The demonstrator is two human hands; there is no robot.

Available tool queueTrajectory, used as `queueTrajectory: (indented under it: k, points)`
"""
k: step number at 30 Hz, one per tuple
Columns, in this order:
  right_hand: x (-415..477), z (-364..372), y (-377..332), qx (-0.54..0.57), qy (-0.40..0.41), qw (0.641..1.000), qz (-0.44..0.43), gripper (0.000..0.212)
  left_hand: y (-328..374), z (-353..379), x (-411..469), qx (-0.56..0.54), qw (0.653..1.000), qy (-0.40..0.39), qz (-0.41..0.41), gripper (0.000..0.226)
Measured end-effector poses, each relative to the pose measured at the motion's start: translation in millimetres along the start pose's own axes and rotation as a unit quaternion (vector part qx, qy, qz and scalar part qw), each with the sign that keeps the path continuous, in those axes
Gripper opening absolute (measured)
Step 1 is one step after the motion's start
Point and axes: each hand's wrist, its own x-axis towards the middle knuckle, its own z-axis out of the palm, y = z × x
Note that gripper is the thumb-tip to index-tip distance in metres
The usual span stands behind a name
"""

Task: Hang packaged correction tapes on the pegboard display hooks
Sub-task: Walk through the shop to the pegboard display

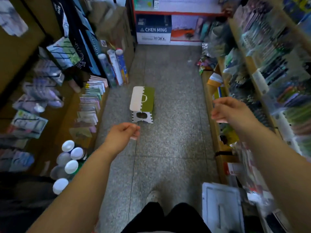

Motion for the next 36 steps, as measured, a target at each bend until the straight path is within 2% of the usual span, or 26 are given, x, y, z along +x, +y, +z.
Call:
queueTrajectory:
  k: [9, 16, 21, 28, 32, 36]
  points:
    - [162, 23, -62, -0.003, -0.022, 1.0, -0.011, 0.027, 55, -15, 143, -0.027, 0.999, 0.042, -0.005, 0.018]
    - [281, 65, -130, -0.035, -0.1, 0.994, -0.031, 0.027, 96, -42, 227, -0.059, 0.992, 0.105, -0.025, 0.019]
    - [341, 120, -177, -0.06, -0.152, 0.985, -0.063, 0.019, 103, -79, 270, -0.077, 0.983, 0.159, -0.039, 0.019]
    - [391, 235, -230, -0.1, -0.187, 0.974, -0.082, 0.028, 112, -146, 335, -0.058, 0.989, 0.136, 0.008, 0.015]
    - [407, 306, -264, -0.106, -0.216, 0.965, -0.104, 0.014, 100, -213, 364, -0.024, 0.989, 0.145, 0.003, 0.018]
    - [413, 364, -281, -0.091, -0.237, 0.961, -0.113, 0.011, 94, -268, 370, -0.008, 0.985, 0.17, -0.003, 0.022]
